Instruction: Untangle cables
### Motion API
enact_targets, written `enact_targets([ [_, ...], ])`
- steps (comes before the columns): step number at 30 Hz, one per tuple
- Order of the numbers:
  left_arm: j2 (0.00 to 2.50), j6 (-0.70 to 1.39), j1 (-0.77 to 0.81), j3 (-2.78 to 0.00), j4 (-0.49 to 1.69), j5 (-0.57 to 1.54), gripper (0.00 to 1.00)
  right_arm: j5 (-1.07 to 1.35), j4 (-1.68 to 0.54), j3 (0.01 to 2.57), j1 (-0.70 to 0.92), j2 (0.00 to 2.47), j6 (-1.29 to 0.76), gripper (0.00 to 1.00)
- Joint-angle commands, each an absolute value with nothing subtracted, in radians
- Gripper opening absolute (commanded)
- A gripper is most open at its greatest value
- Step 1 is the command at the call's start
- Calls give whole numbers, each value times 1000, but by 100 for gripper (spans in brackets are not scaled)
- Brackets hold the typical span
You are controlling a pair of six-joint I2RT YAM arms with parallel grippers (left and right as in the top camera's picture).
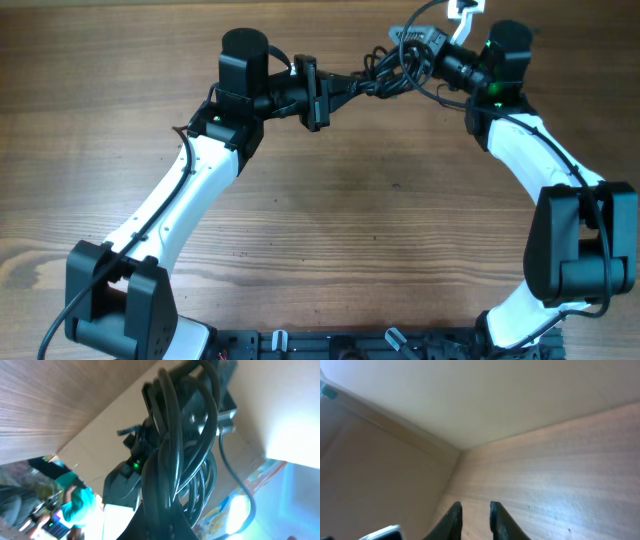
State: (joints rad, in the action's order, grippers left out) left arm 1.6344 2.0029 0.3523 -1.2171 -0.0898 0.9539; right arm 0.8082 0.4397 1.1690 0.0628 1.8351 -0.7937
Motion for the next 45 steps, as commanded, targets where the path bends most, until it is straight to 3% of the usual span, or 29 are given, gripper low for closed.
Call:
enact_targets([
  [1,1610,1725,348,-1229,-102,1086,4,865,358,1176,64,1855,-707,6],
  [6,1610,954,336,-1229,-96,1282,4,962,322,1176,40,1855,-633,4],
  [9,1610,485,336,-1229,63,1414,4,1044,355,1176,11,1855,-632,4],
  [13,1610,-41,336,-1229,463,1326,4,1139,357,1177,-22,1847,-636,4],
  [17,1610,-334,345,-1229,767,1163,4,1158,345,1177,-34,1803,-640,4],
  [21,1610,-393,379,-1229,881,952,4,1184,313,1177,-34,1734,-666,5],
  [25,1610,-385,411,-1229,887,710,4,1153,75,1177,-34,1651,-582,5],
  [32,1610,-251,410,-1229,858,440,4,772,-522,1177,-34,1585,-315,5],
  [36,1610,-41,411,-1229,791,304,4,464,-678,1177,-33,1577,-295,4],
  [39,1610,-14,411,-1229,777,291,4,432,-711,1177,-30,1577,-227,5],
  [40,1610,-14,411,-1229,778,274,4,450,-714,1177,-29,1577,-191,8],
  [41,1610,-17,411,-1229,779,249,4,509,-718,1177,-29,1577,-130,19],
  [43,1610,-76,411,-1229,778,262,4,615,-719,1178,-29,1577,-65,50],
  [45,1610,-161,411,-1229,782,313,4,693,-720,1181,-29,1577,-33,62],
])
